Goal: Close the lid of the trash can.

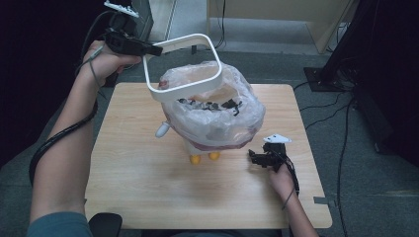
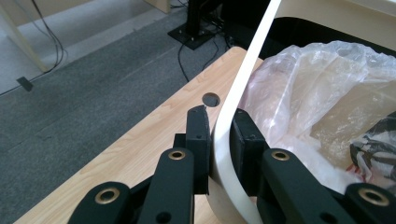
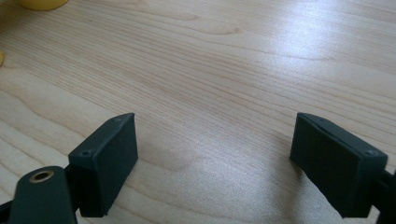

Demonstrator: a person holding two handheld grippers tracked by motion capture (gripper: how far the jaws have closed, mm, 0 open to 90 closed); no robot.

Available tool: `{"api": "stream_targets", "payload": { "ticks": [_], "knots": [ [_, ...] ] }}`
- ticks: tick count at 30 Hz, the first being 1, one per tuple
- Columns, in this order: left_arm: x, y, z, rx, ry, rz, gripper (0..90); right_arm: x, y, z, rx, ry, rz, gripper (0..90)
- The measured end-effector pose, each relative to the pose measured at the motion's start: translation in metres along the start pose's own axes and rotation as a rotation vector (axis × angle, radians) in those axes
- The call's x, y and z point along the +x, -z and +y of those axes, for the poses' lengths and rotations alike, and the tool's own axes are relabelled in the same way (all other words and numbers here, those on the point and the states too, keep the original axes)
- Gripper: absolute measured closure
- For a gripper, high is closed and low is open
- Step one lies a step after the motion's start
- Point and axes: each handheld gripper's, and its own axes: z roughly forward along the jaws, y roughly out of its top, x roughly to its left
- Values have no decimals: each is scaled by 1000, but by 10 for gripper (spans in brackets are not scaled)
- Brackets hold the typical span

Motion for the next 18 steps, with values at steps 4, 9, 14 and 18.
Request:
{"api": "stream_targets", "payload": {
  "ticks": [4,9,14,18],
  "knots": [
    [-8,-15,10,16,-14,-14,801,0,0,0,0,0,1,148],
    [-19,-33,22,28,-31,-35,801,0,0,0,0,0,2,148],
    [-35,-49,28,44,-63,-59,801,0,0,0,0,1,2,148],
    [-42,-55,20,68,-82,-63,799,0,0,0,1,1,5,148]
  ]
}}
